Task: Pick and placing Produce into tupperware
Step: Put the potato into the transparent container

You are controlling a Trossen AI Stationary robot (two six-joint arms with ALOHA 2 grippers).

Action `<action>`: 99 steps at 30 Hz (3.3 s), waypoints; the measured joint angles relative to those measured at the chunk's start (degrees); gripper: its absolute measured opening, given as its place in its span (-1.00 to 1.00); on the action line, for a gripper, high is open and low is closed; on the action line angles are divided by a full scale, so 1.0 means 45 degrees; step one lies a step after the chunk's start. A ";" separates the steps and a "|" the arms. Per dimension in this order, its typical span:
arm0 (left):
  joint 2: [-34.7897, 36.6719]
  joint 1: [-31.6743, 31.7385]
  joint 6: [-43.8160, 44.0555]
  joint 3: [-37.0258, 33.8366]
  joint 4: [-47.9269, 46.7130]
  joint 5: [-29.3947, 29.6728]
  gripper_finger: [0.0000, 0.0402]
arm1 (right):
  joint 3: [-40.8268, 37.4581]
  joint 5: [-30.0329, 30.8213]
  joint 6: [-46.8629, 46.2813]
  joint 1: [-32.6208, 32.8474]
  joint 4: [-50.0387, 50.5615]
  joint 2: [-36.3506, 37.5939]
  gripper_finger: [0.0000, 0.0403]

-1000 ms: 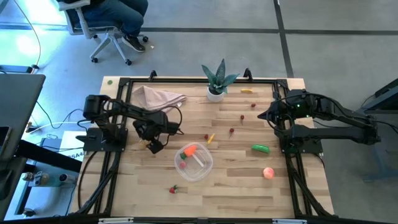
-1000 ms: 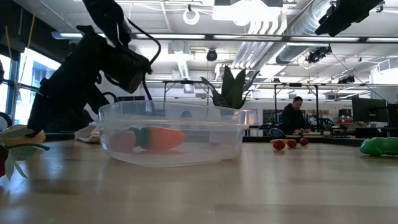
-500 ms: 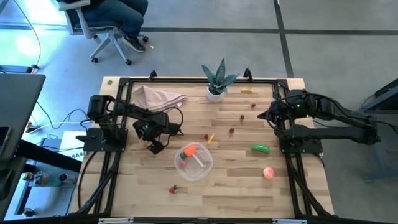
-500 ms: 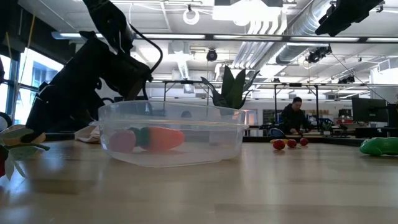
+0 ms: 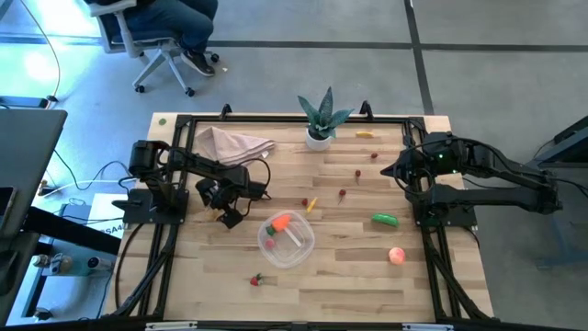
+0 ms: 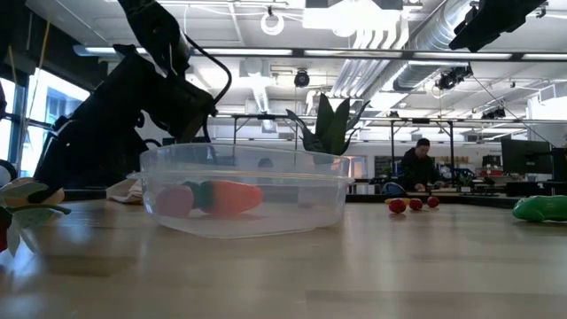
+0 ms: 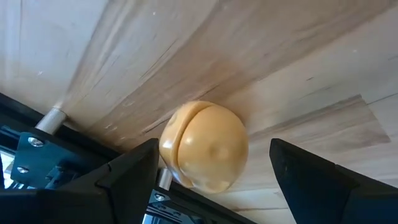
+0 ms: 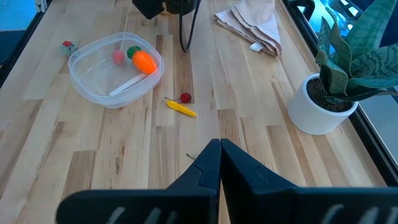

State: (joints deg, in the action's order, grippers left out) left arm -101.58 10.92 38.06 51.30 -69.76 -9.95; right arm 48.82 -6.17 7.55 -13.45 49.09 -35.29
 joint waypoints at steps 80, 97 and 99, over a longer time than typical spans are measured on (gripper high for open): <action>0.0015 -0.0010 -0.2514 -0.0964 0.1239 0.0639 0.03 | 0.0000 0.0000 0.0000 0.0000 0.0002 0.0000 -1.00; 0.0024 -0.0013 -0.2825 -0.0054 0.1333 0.1341 -0.04 | 0.0000 0.0000 0.0000 0.0000 -0.0002 -0.0003 -1.00; 0.0024 -0.0010 -0.2937 0.0164 0.1406 0.1461 -0.04 | 0.0000 0.0000 0.0000 -0.0002 -0.0002 -0.0002 -1.00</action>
State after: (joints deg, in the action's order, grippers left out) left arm -101.47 10.87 24.84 52.03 -63.43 -3.38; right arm 48.82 -6.17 7.55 -13.46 49.08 -35.30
